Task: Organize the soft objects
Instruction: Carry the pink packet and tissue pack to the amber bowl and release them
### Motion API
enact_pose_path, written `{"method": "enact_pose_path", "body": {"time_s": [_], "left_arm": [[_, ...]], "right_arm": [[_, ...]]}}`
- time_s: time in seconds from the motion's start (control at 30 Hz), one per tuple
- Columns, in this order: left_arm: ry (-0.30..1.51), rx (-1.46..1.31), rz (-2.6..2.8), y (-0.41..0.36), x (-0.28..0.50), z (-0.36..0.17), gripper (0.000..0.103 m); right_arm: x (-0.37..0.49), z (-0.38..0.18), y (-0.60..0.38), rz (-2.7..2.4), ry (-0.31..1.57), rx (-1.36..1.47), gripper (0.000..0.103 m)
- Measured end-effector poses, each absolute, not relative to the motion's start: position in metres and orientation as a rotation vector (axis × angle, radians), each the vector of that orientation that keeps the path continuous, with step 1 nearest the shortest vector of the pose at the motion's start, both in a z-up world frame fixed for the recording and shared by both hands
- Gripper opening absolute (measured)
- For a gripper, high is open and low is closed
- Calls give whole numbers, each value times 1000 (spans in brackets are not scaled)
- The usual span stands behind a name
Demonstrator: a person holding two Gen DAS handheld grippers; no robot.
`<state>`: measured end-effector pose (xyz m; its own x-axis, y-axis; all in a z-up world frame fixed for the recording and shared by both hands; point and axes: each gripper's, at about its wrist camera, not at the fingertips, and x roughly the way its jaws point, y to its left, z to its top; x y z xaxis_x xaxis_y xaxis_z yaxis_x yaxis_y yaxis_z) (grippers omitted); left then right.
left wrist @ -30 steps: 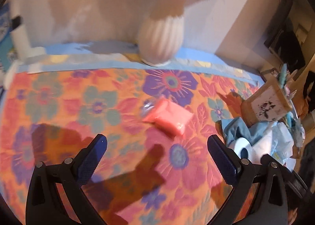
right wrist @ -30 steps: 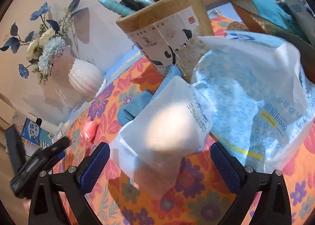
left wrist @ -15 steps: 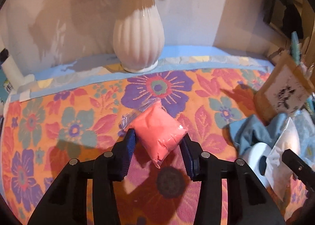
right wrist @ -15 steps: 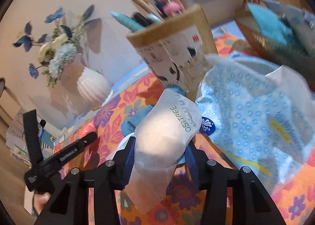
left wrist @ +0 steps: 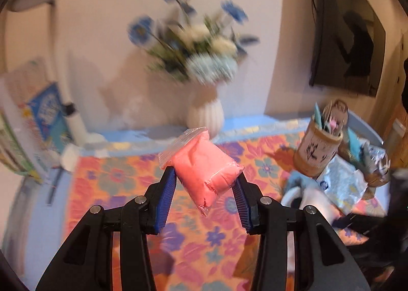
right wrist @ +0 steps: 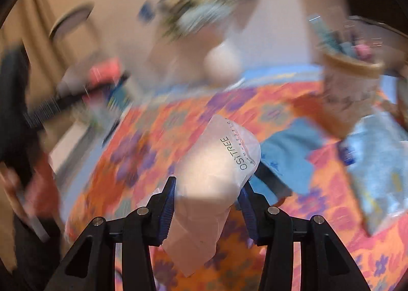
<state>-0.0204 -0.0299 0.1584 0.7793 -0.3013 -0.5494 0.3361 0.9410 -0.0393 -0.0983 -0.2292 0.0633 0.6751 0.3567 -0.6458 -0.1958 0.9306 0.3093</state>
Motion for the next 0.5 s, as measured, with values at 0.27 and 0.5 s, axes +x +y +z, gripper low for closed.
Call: {"method": "enact_pose_path", "body": {"time_s": [0.27, 0.5], "left_arm": [[523, 6, -313, 45, -76, 217, 41], [535, 14, -298, 50, -89, 219, 41]], "right_arm": [[-89, 22, -219, 319, 964, 264, 51], [-96, 16, -230, 285, 991, 424, 89]]}}
